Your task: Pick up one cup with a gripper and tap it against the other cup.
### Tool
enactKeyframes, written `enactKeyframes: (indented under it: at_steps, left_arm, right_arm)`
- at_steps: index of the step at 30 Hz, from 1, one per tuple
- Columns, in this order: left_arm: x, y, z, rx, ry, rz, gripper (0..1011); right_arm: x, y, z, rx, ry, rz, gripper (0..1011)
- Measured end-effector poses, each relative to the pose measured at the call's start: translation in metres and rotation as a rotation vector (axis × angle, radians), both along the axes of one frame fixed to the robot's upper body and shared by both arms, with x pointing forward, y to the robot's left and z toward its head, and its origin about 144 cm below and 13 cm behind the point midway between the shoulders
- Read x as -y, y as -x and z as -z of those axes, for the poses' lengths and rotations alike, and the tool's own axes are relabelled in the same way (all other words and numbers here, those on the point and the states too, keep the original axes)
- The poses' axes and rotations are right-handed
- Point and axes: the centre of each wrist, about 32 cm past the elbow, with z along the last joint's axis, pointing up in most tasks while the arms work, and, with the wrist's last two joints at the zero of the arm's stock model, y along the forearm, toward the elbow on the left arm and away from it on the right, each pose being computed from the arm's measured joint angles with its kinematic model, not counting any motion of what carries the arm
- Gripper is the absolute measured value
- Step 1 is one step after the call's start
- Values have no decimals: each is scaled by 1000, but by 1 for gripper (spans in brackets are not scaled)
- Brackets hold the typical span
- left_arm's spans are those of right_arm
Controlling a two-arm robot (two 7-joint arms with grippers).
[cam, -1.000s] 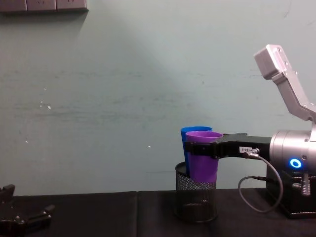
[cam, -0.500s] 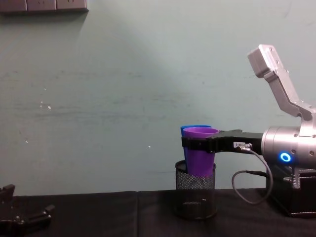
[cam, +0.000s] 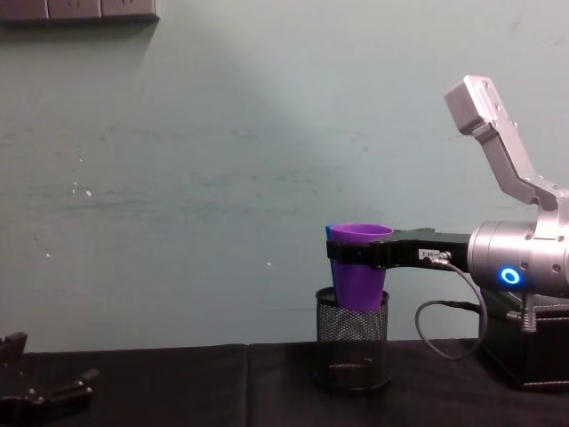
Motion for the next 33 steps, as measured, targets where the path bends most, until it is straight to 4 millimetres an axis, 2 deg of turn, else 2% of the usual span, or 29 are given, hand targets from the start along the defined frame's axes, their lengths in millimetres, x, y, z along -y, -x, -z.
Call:
enactKeyframes:
  at_steps: [33]
  left_arm:
    - [0,0,0,0,0,0,1000]
  right_arm:
    - [0,0,0,-1,2,-1,738]
